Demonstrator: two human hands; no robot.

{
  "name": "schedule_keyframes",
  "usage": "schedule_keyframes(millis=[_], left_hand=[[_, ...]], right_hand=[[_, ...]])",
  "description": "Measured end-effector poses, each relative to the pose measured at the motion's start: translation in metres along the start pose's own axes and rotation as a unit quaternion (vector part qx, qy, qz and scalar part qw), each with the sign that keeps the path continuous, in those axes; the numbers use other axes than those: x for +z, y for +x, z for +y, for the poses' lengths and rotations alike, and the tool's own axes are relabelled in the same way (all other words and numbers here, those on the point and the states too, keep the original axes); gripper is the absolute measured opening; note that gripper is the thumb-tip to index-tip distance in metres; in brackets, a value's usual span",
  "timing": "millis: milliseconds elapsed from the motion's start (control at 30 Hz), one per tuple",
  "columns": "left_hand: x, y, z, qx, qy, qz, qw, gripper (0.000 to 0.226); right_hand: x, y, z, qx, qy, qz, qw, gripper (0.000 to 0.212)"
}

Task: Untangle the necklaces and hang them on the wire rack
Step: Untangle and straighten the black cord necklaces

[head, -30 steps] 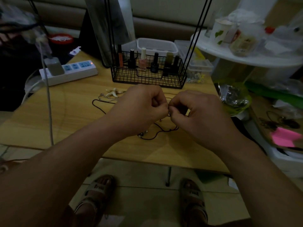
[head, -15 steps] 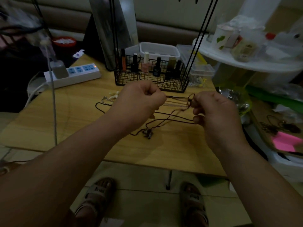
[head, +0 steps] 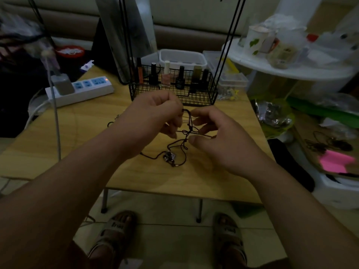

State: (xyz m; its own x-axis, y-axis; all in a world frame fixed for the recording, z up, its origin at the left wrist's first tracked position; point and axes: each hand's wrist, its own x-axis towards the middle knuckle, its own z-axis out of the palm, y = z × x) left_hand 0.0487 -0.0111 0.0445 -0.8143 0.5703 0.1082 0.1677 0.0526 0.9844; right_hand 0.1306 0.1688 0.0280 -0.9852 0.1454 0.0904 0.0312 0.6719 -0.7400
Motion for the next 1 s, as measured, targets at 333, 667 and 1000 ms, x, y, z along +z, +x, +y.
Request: schedule_keyframes(millis=[333,667,1000], left_hand=[[-0.001,0.01,-0.005,-0.034,-0.063,0.044,0.996,0.02],[0.011,0.003,-0.012,0.019,0.14,-0.007,0.99,0.012],[0.009,0.003,-0.01,-0.016,0.104,-0.057,0.993,0.022]], right_hand=[[-0.008,-0.002,0.001,-0.012,0.07,0.025,0.997,0.007],[-0.007,-0.008,-0.003,-0.036,0.023,0.03,0.999,0.012],[-0.018,-0.006,0.001,0.004,0.161,0.053,0.985,0.016]])
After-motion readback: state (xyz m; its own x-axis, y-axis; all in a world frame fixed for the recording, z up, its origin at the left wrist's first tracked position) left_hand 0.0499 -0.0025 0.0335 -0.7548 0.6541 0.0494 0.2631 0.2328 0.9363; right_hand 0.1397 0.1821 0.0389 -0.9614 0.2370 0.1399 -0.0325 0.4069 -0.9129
